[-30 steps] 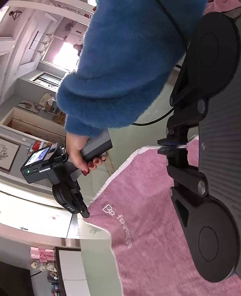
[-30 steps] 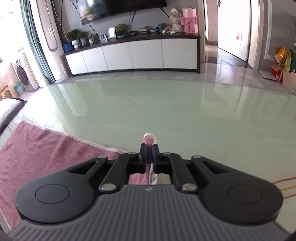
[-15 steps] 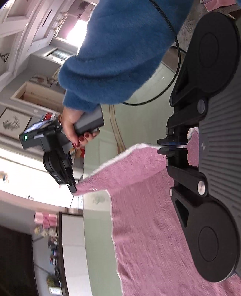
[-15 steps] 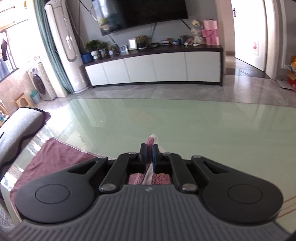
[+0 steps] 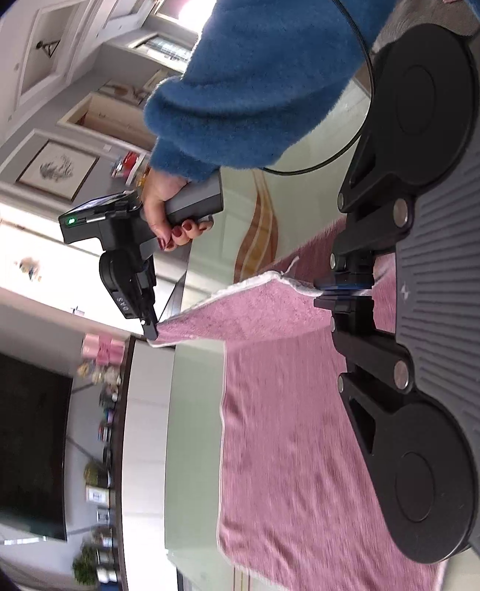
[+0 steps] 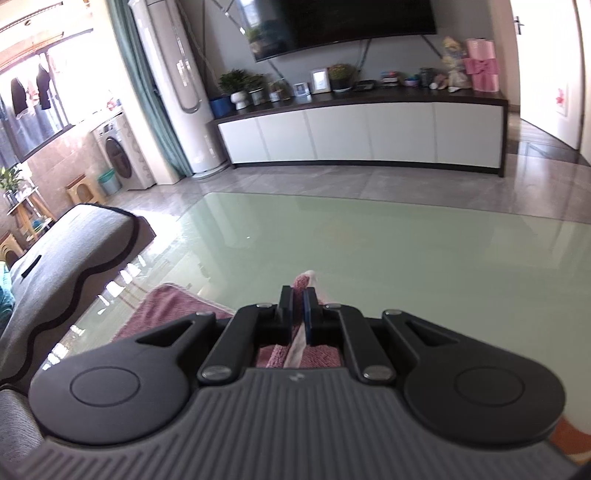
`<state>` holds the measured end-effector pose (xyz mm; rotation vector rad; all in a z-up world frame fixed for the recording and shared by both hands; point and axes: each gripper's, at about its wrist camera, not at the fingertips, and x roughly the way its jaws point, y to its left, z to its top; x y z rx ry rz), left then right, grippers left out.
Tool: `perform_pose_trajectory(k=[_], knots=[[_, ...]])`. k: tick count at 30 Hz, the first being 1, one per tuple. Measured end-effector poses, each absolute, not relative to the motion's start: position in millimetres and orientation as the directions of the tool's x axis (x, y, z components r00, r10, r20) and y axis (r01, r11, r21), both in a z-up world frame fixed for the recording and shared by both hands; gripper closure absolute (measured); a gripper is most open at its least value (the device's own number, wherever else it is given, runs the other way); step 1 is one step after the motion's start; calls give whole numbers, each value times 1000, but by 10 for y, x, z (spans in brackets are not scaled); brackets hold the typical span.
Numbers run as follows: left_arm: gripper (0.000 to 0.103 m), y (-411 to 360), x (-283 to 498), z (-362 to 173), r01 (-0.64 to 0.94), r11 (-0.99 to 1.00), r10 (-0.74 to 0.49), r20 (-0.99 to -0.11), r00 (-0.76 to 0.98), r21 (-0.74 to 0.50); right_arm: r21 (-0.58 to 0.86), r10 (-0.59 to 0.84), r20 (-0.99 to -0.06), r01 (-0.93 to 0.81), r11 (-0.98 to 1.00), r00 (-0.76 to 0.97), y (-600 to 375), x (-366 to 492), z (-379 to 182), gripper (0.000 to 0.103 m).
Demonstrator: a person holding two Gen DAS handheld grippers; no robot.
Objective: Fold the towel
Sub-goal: 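Lift the gripped towel edge up with both tools, then carry the lifted edge over the towel to fold it in half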
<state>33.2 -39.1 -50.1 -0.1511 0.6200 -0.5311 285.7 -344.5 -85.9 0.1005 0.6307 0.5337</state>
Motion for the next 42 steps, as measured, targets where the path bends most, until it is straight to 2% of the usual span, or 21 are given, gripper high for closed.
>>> perform_pose_trajectory(k=[22, 33, 42], knots=[[100, 1047, 238, -507, 134, 953, -269, -549, 791, -273, 237, 576, -556, -550, 801, 600, -1879, 3097, -968, 97], [100, 1377, 240, -575, 47, 956, -211, -565, 798, -291, 220, 574, -586, -569, 792, 572, -1338, 3201, -1141, 97], [100, 1536, 219, -765, -8, 960, -173, -617, 767, -279, 166, 544, -630, -588, 791, 554, -1039, 3264, -1331, 97]])
